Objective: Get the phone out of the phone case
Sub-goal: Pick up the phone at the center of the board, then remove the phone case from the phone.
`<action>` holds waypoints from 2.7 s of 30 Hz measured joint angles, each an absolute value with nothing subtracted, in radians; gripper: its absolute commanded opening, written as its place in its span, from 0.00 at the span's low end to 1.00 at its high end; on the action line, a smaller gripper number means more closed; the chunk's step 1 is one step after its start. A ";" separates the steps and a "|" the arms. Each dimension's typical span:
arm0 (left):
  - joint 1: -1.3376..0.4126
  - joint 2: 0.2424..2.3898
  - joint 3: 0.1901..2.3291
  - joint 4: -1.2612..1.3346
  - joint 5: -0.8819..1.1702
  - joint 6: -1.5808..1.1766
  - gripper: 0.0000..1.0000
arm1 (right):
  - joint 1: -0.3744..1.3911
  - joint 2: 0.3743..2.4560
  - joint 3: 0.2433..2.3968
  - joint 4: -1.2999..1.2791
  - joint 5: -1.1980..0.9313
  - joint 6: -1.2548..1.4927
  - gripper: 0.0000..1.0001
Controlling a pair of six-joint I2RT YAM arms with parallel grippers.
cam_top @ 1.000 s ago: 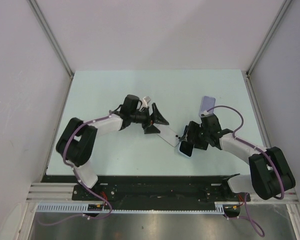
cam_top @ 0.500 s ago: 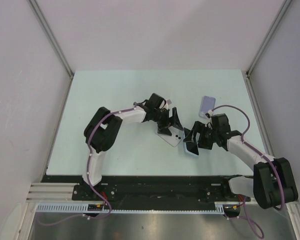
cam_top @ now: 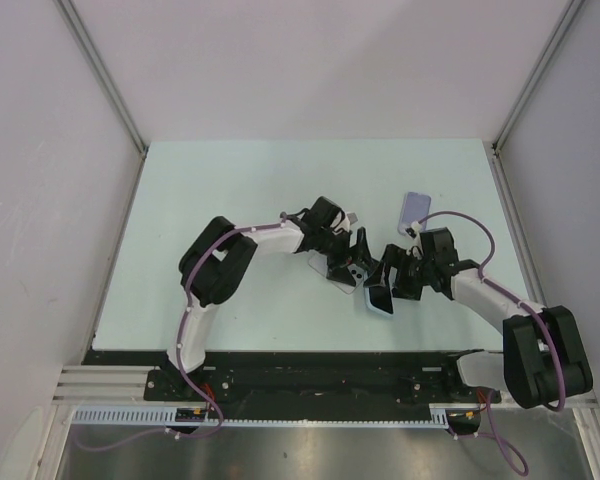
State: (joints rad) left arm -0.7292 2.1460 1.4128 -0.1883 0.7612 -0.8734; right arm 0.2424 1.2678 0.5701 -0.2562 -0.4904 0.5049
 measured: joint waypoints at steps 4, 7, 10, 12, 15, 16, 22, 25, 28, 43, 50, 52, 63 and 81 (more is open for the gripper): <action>-0.739 2.159 1.422 -0.189 0.766 -0.894 0.80 | 0.261 1.266 0.570 -0.247 -0.489 0.523 0.19; -0.741 2.165 1.423 -0.185 0.770 -0.917 0.74 | 0.287 1.251 0.570 -0.249 -0.483 0.535 0.19; -0.744 2.174 1.428 -0.174 0.770 -0.942 0.62 | 0.309 1.234 0.570 -0.252 -0.482 0.547 0.19; -0.749 2.180 1.435 -0.166 0.770 -0.955 0.55 | 0.320 1.222 0.570 -0.258 -0.482 0.550 0.19; -0.757 2.180 1.451 -0.156 0.770 -0.971 0.48 | 0.326 1.197 0.570 -0.270 -0.476 0.553 0.19; -0.758 2.180 1.457 -0.151 0.771 -0.972 0.40 | 0.326 1.187 0.570 -0.275 -0.473 0.554 0.19; -0.760 2.180 1.476 -0.117 0.774 -0.994 0.14 | 0.337 1.139 0.570 -0.282 -0.434 0.573 0.21; -0.759 2.180 1.473 -0.097 0.781 -1.018 0.01 | 0.347 1.137 0.570 -0.282 -0.411 0.579 0.45; -0.755 2.180 1.434 0.008 0.799 -1.069 0.00 | 0.349 1.131 0.570 -0.278 -0.394 0.586 0.72; -0.673 2.081 1.277 0.705 0.922 -1.502 0.00 | 0.265 0.934 0.484 0.143 -0.604 0.903 0.92; -0.608 1.974 1.225 0.856 0.929 -1.588 0.00 | 0.254 0.918 0.479 0.333 -0.684 1.047 0.82; -0.591 1.960 1.215 0.888 0.929 -1.606 0.00 | 0.242 0.918 0.466 0.396 -0.704 1.093 0.74; -0.551 1.935 1.120 0.952 0.910 -1.649 0.00 | 0.219 0.957 0.425 0.582 -0.735 1.247 0.42; -0.536 1.881 1.091 0.970 0.909 -1.637 0.37 | 0.271 0.973 0.422 0.585 -0.719 1.243 0.00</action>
State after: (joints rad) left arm -0.5362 1.8809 1.0912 0.9699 0.9089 -1.6367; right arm 0.2707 0.9730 0.4221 0.5850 -0.7185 1.2427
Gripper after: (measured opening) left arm 0.264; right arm 0.150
